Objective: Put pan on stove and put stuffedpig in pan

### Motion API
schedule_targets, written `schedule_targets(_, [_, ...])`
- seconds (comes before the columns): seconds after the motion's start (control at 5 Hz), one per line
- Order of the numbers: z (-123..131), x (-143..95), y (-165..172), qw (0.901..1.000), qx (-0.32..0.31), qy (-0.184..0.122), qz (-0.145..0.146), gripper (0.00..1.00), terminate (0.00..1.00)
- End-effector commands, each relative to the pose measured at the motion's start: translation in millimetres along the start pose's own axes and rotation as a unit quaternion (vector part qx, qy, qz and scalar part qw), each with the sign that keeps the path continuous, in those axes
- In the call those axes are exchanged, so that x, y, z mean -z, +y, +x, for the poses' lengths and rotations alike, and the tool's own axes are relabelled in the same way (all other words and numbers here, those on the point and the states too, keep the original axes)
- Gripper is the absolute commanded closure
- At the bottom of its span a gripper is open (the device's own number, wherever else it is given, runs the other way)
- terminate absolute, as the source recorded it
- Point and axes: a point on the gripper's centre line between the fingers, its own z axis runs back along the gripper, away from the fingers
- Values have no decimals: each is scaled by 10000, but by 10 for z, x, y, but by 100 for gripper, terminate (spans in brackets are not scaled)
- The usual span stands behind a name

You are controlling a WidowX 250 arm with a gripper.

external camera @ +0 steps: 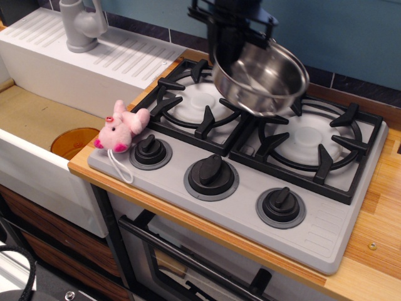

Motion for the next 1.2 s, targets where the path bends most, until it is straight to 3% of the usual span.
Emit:
schedule_targets(0.0, [130,-381,384,9987,150,-346,329,100,0])
schedule_targets(0.2, [156,-374,526,9983,247,-370,370,100,0])
schedule_targets(0.6, [261,-131,737,9976,376,-513,287,100,0])
schedule_targets(1.0, [222,72,768,9976,299,-589,209,100,0])
